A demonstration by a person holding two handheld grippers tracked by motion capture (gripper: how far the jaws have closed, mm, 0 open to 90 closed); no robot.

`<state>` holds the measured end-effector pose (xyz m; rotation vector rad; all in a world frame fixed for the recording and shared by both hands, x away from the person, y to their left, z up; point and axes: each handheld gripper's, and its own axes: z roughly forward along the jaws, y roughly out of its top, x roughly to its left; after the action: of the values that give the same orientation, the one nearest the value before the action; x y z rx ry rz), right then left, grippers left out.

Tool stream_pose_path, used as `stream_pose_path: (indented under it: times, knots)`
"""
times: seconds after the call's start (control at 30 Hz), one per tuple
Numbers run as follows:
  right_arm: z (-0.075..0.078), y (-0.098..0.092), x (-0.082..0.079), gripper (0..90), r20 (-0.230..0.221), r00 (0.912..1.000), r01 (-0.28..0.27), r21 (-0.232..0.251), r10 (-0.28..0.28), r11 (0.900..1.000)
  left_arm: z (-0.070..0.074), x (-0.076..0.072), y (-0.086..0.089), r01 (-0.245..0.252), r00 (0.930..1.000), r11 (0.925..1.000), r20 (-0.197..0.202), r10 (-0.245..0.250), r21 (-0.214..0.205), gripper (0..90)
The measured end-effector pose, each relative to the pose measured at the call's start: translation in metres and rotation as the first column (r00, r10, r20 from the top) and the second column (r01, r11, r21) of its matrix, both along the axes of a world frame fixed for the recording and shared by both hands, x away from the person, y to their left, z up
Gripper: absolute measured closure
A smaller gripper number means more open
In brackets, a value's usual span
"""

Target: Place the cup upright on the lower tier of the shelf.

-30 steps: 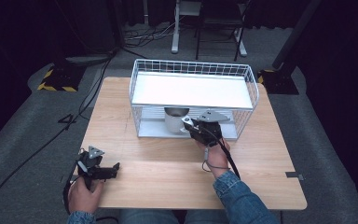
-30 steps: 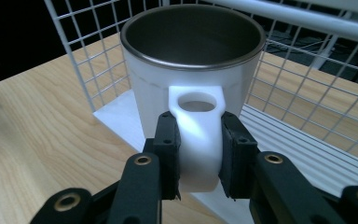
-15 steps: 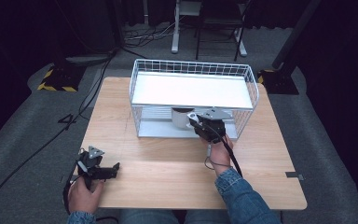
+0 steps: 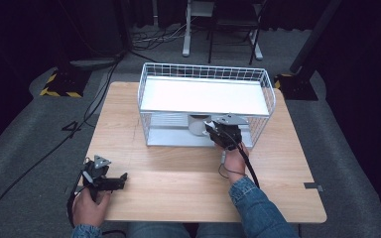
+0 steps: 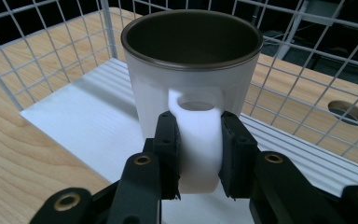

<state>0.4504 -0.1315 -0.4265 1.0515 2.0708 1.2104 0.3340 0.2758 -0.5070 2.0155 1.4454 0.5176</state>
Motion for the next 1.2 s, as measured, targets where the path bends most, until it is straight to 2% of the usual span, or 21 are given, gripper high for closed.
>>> stream_pose_path:
  times: [0.23, 0.93, 1.03, 1.2]
  knots:
    - [-0.007, -0.001, 0.005, 71.5, -0.022, 0.9996, 0.016, -0.015, -0.017, 0.9998, 0.000, 0.000, 0.000, 0.000, 1.0000, 1.0000, 0.001, 0.000, -0.001, 0.3]
    - [-0.014, -0.008, 0.005, 70.6, -0.056, 0.9981, 0.025, 0.000, -0.025, 0.9997, 0.000, 0.000, 0.000, 0.000, 1.0000, 1.0000, 0.000, 0.000, 0.000, 0.3]
    - [-0.015, -0.008, 0.006, 70.3, -0.060, 0.9978, 0.027, -0.014, -0.027, 0.9995, 0.000, 0.000, 0.000, 0.000, 1.0000, 1.0000, 0.000, 0.000, 0.000, 0.3]
    - [-0.016, -0.008, 0.006, 67.1, -0.067, 0.9975, 0.022, -0.003, -0.022, 0.9998, 0.000, 0.000, 0.000, 0.000, 1.0000, 1.0000, 0.000, 0.000, -0.001, 0.3]
